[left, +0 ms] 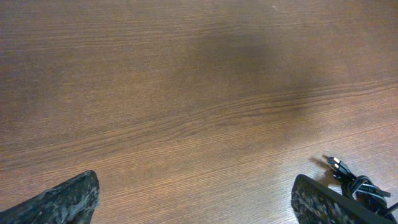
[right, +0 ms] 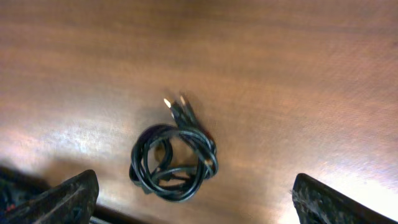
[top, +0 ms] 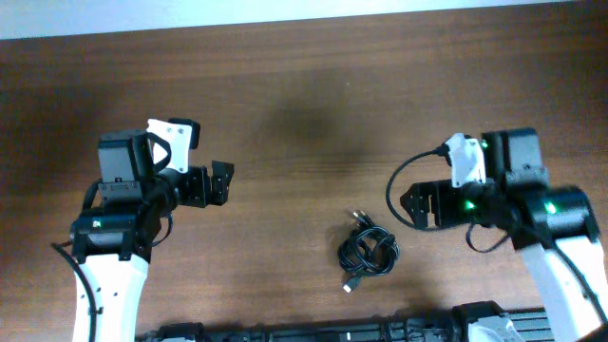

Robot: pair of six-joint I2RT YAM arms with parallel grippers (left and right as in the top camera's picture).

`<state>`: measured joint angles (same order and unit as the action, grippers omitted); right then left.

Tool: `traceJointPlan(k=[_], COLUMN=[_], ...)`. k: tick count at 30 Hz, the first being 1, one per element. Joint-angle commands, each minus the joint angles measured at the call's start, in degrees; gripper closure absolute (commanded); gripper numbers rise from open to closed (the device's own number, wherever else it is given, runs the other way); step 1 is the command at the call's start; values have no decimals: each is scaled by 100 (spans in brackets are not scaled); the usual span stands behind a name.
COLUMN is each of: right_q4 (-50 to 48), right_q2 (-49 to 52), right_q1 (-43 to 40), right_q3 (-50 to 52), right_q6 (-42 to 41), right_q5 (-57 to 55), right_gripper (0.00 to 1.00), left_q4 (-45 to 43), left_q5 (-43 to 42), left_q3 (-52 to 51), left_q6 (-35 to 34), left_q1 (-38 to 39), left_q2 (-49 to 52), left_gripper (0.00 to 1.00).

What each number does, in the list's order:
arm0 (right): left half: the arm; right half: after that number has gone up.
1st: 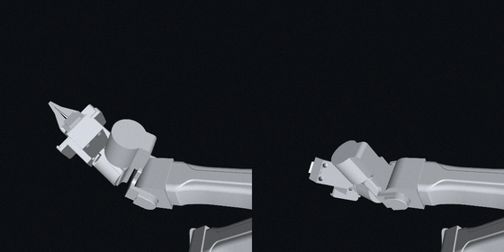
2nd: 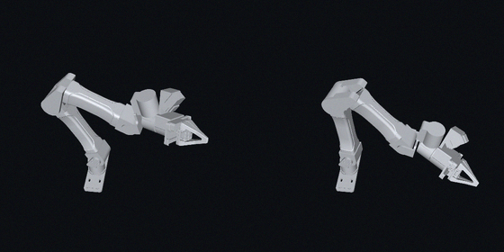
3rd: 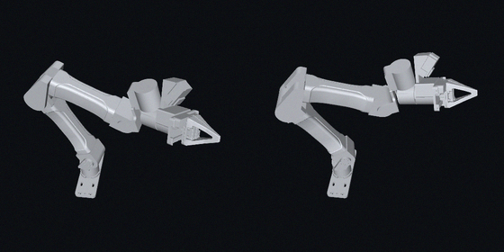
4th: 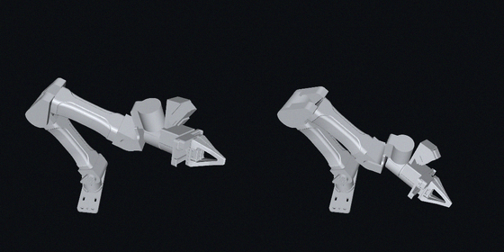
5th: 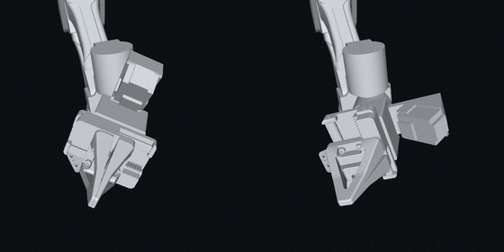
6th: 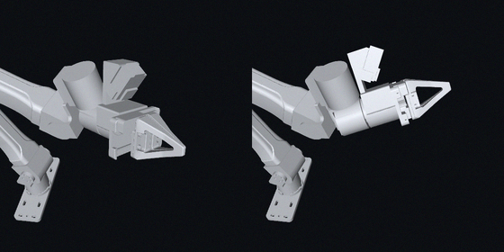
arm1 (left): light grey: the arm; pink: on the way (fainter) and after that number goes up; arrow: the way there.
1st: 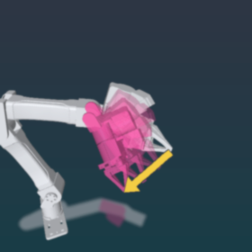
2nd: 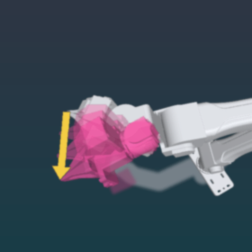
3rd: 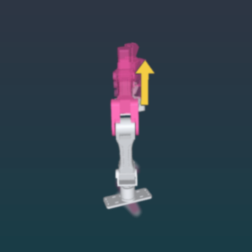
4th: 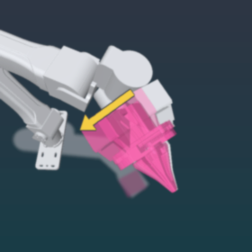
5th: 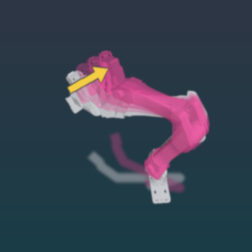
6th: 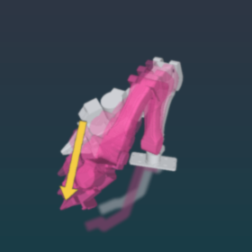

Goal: Untangle cables
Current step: 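Raise both arms and lower the right gripper onto the black cable coil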

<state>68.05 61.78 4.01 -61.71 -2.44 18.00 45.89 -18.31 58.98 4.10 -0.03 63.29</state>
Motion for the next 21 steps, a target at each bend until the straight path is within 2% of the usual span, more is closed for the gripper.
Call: traceJointPlan(k=[1,6,11,14,21], right_q4=[146,782,761,739,-260], right_q2=[713,1674,1993,2015,2015], right_q1=[11,17,22,127,1233], right_q3=[-92,-66,-59,-52,391], right_q6=[76,1064,1062,1062,603], right_q5=[525,581,581,673,850], right_gripper=[1,3,3,3,2], left_q4=[-17,4,-205,-772,-1375], left_q5=[-101,-98,-81,-83,-81], left_q3=[127,127,127,127,127], left_q6=[72,74,74,74,74], left_q1=[-24,-24,-24,-24,-24], left_q2=[-9,-9,-7,4,13], left_gripper=[1,1,1,1,1])
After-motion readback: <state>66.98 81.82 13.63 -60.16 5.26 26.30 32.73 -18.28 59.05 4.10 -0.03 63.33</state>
